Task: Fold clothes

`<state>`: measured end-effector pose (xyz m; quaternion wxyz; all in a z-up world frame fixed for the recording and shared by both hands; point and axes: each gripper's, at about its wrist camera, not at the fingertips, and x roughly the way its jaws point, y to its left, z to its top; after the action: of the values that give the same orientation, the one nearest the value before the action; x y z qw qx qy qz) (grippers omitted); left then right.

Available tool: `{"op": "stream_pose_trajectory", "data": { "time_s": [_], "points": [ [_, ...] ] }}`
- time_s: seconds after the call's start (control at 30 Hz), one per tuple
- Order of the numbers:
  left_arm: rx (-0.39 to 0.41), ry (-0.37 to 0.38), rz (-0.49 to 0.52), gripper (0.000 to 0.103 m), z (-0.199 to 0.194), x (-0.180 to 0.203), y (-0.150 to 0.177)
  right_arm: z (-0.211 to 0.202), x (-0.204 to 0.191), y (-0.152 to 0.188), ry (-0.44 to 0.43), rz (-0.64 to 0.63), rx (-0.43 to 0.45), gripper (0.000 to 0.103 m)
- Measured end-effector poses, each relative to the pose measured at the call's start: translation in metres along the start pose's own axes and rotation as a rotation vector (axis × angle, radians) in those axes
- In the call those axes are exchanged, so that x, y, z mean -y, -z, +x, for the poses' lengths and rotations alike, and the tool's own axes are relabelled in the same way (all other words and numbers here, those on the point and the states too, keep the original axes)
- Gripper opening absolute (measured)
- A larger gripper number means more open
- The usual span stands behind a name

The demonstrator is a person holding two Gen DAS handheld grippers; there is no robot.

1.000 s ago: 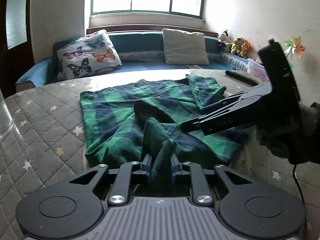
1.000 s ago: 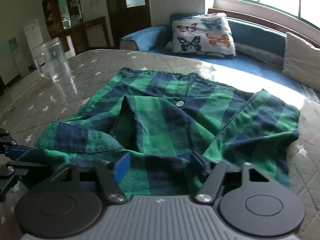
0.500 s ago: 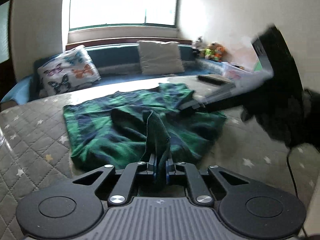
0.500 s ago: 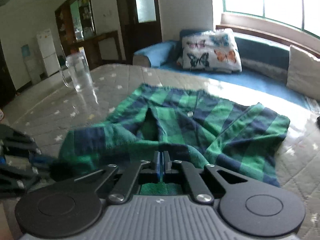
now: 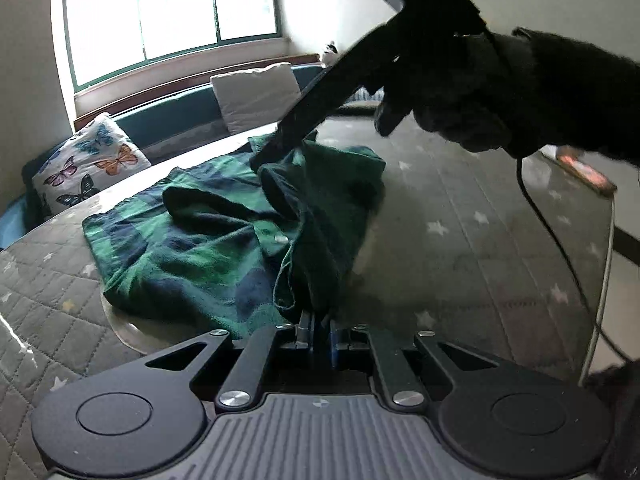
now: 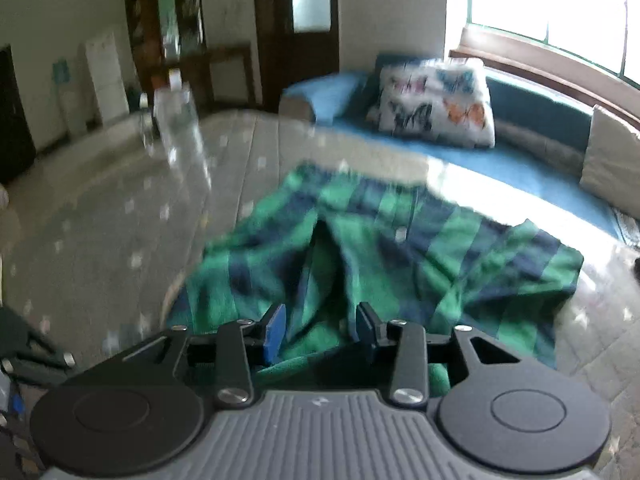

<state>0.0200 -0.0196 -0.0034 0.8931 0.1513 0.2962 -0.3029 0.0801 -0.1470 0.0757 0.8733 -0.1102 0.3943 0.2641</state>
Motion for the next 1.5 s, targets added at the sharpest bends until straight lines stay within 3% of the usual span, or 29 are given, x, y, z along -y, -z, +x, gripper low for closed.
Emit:
{"op": "stream_pose_trajectory", "data": {
  "time_s": [0.23,0.33,0.4,0.57,0.83,1.07,1.37,1.43,1.5],
  "points": [
    [0.006,0.019,-0.029,0.013,-0.014,-0.008,0.002,-0.010,-0.003,0.019,-0.005,-0.013,-0.057,0.040],
    [0.028,0.021,-0.040,0.026,-0.025,-0.012,-0.002,-0.019,-0.003,0.031,-0.008,-0.011,-0.073,0.041],
    [0.056,-0.001,-0.042,0.044,-0.034,-0.014,-0.008,-0.024,-0.002,0.040,-0.009,-0.009,-0.083,0.043],
    [0.101,-0.079,-0.067,0.052,-0.042,-0.032,-0.032,-0.038,-0.001,0.060,-0.014,-0.004,-0.108,0.044],
    [0.031,-0.188,-0.233,0.052,0.023,-0.076,-0.072,-0.036,0.030,0.038,0.022,0.080,-0.022,0.048],
    [-0.040,-0.244,-0.323,0.052,0.097,-0.112,-0.101,-0.009,0.068,0.016,0.048,0.145,0.011,0.048],
    [-0.081,-0.206,-0.424,0.052,0.149,-0.150,-0.115,0.051,0.145,-0.028,0.132,0.286,0.062,0.048],
    [-0.086,-0.189,-0.421,0.050,0.155,-0.152,-0.116,0.065,0.162,-0.040,0.149,0.320,0.078,0.048],
    [-0.089,-0.163,-0.423,0.032,0.160,-0.153,-0.116,0.084,0.178,-0.052,0.172,0.338,0.080,0.048]
  ]
}}
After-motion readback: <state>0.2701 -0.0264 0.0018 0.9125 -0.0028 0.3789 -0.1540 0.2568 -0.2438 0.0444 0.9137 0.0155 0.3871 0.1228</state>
